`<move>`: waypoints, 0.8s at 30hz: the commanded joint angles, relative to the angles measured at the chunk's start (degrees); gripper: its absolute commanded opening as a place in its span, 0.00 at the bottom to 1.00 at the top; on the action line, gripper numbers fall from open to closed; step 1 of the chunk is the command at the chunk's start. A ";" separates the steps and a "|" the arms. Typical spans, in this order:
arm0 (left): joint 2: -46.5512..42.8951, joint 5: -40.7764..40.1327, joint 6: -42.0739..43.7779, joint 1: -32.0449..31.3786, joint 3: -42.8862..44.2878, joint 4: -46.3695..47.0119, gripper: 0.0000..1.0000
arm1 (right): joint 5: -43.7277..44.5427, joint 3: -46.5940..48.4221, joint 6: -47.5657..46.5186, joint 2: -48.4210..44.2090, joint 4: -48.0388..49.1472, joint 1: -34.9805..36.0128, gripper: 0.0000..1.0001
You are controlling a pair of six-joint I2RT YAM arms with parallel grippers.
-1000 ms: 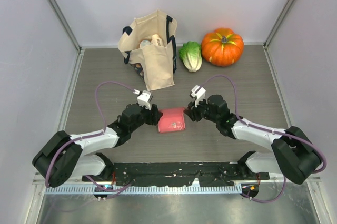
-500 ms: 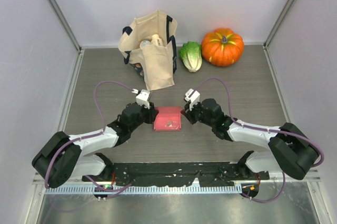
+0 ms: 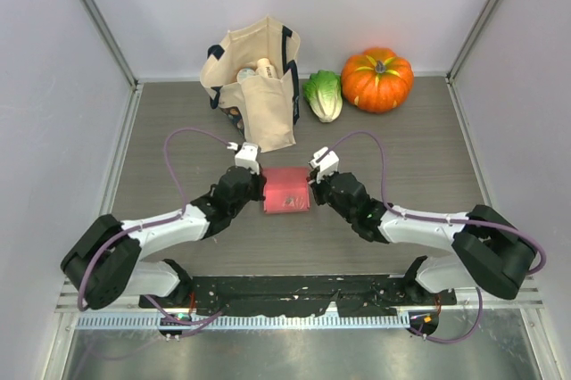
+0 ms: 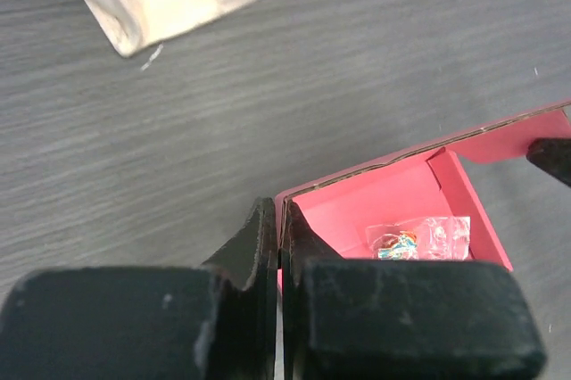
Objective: Fold the paper box
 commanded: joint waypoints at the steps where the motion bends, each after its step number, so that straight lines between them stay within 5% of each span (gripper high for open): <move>1: 6.20 -14.29 -7.25 -0.52 7.72 0.54 0.00 | 14.96 5.03 5.23 4.00 5.70 0.84 0.01; 9: 18.07 -28.38 -10.96 -2.80 16.79 3.06 0.00 | 23.75 8.73 5.68 15.07 13.77 2.24 0.01; 16: 21.33 -29.35 -9.99 -3.50 12.66 10.72 0.00 | 31.23 7.94 4.27 19.56 20.37 4.97 0.01; 24: 19.14 -26.72 -10.17 -3.86 7.65 14.07 0.00 | 32.90 8.89 8.58 20.62 17.14 7.60 0.01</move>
